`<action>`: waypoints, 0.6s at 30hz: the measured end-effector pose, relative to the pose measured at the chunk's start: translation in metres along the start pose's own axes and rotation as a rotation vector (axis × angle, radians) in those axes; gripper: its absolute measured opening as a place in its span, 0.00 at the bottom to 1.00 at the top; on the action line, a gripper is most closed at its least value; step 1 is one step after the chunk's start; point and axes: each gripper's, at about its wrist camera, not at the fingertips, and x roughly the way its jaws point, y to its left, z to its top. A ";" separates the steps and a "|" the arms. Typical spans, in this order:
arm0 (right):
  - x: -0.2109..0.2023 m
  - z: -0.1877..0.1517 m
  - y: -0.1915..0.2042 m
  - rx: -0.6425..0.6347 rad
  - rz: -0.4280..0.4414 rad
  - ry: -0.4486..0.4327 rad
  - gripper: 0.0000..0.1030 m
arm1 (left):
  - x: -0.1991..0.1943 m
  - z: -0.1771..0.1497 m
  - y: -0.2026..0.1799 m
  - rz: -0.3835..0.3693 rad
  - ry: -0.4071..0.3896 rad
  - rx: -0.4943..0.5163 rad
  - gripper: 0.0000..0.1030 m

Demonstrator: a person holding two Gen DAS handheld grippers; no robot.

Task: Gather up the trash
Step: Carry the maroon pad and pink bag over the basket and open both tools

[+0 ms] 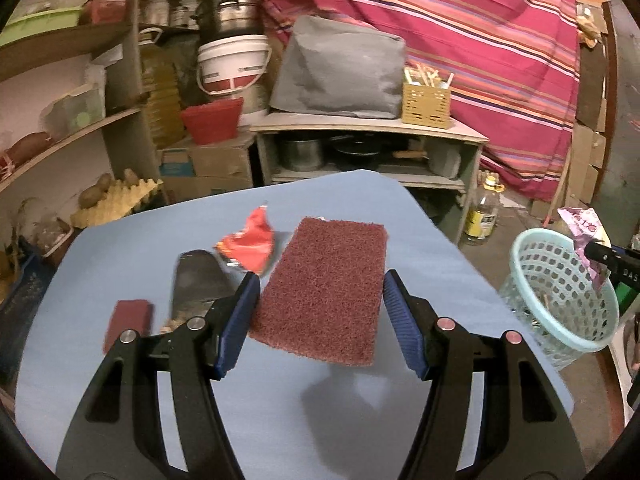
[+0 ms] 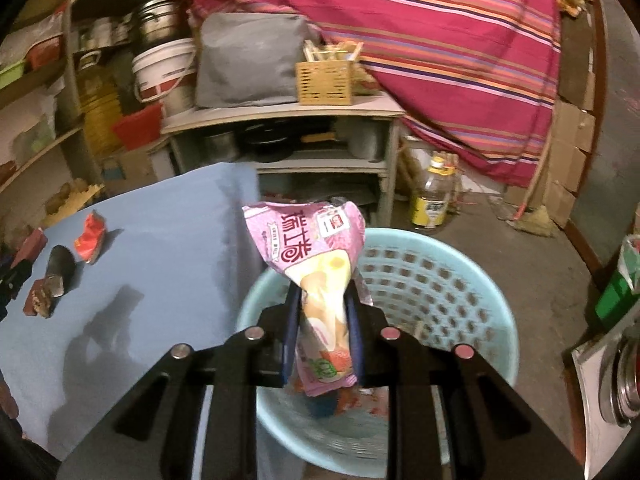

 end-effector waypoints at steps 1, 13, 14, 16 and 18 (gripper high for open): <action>-0.001 -0.001 -0.006 0.008 -0.004 -0.002 0.22 | 0.001 0.000 -0.007 -0.005 0.001 0.004 0.60; -0.008 -0.010 -0.069 0.082 -0.057 -0.009 0.22 | 0.004 0.007 -0.095 -0.080 -0.014 0.062 0.60; -0.009 -0.011 -0.073 0.092 -0.056 -0.012 0.22 | 0.004 0.007 -0.101 -0.087 -0.017 0.066 0.60; -0.010 -0.011 -0.078 0.108 -0.050 -0.014 0.22 | 0.006 0.009 -0.119 -0.114 -0.021 0.072 0.60; -0.009 -0.013 -0.082 0.116 -0.055 -0.014 0.22 | 0.008 0.011 -0.133 -0.137 -0.020 0.079 0.60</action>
